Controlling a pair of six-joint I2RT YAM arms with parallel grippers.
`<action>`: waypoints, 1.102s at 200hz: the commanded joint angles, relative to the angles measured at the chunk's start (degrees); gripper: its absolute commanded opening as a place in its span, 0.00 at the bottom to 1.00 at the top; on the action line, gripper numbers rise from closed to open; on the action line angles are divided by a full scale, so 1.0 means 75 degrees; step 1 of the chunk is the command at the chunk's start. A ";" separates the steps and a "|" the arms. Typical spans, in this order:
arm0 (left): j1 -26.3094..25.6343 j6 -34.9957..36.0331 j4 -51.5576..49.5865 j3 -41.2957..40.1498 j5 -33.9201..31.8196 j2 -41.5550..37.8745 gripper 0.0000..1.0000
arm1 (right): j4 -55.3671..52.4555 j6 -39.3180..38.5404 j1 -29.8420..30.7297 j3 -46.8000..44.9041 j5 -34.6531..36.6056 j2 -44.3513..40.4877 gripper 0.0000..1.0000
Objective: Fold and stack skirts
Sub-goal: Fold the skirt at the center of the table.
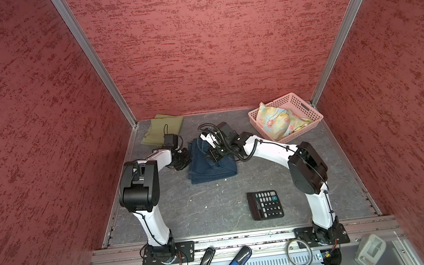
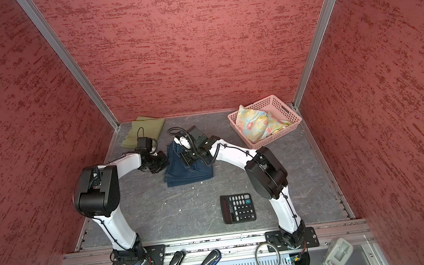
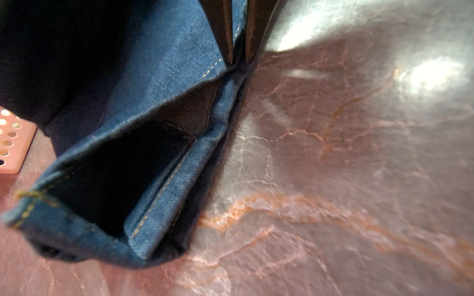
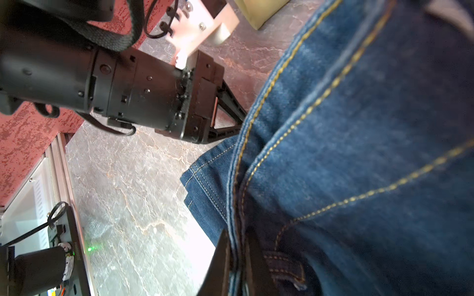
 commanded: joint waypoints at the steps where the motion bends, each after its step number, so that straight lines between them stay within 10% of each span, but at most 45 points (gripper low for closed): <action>1: -0.0071 -0.0043 0.0138 -0.0009 0.0062 0.0250 0.13 | 0.0037 0.0229 0.0172 0.0256 -0.0141 0.0205 0.00; 91: -0.0186 -0.0215 0.0362 -0.0018 0.0138 0.0316 0.12 | 0.0423 0.1306 0.0239 0.0664 -0.0070 0.0914 0.00; 147: -0.0187 -0.0214 0.0373 -0.0050 0.0161 0.0253 0.11 | 0.1631 0.2421 -0.0070 0.0332 -0.0782 0.0056 0.55; 220: -0.0173 -0.0193 0.0385 -0.0107 0.0172 0.0213 0.11 | 0.1337 0.2396 -0.0849 -0.1174 0.0796 -0.1371 0.55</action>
